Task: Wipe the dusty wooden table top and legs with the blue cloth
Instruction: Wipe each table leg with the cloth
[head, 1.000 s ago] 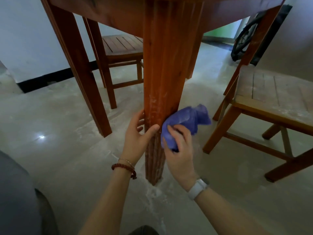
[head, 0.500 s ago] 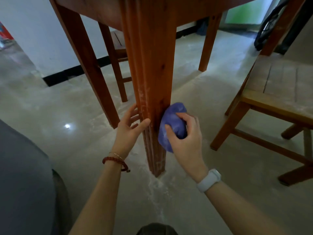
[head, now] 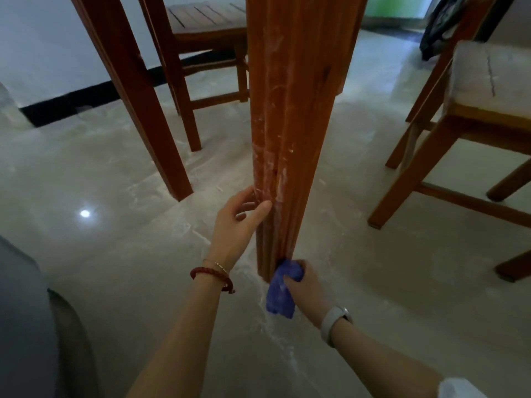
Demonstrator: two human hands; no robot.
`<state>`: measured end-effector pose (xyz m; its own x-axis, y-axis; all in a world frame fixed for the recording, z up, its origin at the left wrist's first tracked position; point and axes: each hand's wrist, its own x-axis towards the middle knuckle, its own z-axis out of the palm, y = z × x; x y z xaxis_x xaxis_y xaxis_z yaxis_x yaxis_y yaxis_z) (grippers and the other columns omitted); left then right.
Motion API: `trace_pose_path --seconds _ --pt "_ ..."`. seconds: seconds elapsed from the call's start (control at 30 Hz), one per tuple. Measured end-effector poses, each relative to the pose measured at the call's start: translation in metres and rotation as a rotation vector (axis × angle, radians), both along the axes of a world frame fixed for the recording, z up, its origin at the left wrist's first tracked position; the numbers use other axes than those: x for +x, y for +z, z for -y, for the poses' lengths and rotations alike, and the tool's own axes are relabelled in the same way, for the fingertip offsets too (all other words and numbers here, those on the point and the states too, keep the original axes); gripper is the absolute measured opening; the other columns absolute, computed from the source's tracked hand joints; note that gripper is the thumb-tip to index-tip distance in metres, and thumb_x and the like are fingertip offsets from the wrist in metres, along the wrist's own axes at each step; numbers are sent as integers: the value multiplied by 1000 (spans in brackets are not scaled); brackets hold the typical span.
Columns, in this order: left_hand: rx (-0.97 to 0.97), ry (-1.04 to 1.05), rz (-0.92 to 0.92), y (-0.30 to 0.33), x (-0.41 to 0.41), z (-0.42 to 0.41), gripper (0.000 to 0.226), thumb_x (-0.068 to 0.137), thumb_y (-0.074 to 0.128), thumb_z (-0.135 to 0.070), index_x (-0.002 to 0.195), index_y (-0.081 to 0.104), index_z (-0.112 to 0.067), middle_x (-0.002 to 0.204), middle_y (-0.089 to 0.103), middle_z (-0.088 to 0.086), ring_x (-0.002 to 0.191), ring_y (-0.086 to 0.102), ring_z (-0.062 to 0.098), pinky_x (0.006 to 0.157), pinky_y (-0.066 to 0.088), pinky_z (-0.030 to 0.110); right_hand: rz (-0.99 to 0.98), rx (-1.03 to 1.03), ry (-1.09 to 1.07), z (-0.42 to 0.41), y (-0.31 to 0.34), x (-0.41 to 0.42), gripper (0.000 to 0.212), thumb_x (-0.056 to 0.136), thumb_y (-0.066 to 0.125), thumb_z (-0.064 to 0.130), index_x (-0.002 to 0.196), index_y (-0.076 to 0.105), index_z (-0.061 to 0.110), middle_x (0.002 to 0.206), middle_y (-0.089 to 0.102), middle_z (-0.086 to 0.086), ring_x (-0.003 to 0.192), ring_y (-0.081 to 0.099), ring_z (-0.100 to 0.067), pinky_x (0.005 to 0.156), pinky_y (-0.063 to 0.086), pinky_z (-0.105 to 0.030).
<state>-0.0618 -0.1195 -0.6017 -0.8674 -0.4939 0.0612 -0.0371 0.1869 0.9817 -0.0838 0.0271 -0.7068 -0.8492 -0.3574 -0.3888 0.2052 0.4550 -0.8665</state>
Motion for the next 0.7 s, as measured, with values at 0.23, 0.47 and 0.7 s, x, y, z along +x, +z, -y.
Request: trace_pose_path --seconds 0.23,0.47,0.7 --pt "111 59 8 -13 -7 -2 45 79 66 -34 117 60 -12 112 65 6 98 61 12 84 50 21 -752 -407 -395 21 67 3 27 75 55 27 99 45 18 96 50 14 88 50 9 85 37 -4" --pt "121 70 -11 -20 -6 -2 57 72 60 -49 119 58 -17 114 62 5 101 61 11 86 52 22 -97 -47 -255 31 -21 2 9 84 54 12 91 50 10 84 57 -8 84 55 -21 71 39 -26" --pt "66 135 33 -38 4 -12 45 70 65 -44 113 53 -35 112 58 -2 101 58 9 97 46 44 -360 -208 -503 13 36 -1 12 82 61 15 92 55 14 80 58 3 72 53 -9 60 38 -1"
